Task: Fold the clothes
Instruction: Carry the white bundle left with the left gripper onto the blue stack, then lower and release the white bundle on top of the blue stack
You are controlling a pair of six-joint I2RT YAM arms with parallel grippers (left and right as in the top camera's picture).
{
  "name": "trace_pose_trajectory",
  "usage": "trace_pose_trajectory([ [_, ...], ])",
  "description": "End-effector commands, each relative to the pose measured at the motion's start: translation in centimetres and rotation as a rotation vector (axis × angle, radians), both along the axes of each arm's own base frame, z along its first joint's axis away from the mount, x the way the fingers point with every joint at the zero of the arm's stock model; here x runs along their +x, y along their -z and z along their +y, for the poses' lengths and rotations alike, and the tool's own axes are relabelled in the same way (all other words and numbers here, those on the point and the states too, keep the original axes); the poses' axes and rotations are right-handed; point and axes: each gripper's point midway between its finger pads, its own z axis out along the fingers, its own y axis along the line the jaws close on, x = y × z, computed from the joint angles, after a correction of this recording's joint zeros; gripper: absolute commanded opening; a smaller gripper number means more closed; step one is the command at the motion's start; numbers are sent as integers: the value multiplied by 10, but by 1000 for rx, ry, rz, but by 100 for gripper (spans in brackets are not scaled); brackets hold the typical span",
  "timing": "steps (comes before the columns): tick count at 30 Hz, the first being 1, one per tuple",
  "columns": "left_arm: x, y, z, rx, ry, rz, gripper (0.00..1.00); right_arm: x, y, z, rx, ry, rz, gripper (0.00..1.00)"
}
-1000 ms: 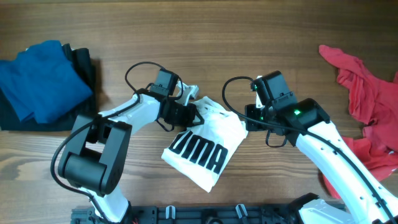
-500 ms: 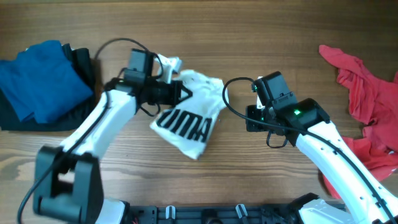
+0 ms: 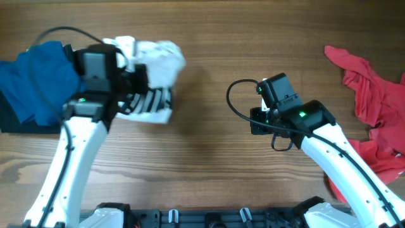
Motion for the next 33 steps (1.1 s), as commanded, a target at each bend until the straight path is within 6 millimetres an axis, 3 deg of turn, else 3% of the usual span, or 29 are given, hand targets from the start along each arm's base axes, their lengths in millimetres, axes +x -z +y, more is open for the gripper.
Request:
trace_pose_trajectory([
  [1,11,-47,75,79,-236,-123,4,4,-10,-2,-4,14,-35,34],
  [10,7,-70,199,109,-535,-221,4,3,-9,-2,-6,14,-29,35],
  [15,11,-59,246,119,-624,-233,4,3,-9,-2,-6,14,-29,35],
  [18,26,-36,268,103,-638,-223,4,3,-9,-2,-6,14,-29,35],
  [24,35,6,303,98,-689,-173,4,3,-9,-2,-6,14,-28,35],
  [33,27,25,348,107,-776,-177,7,4,-9,-2,-4,17,-30,35],
])
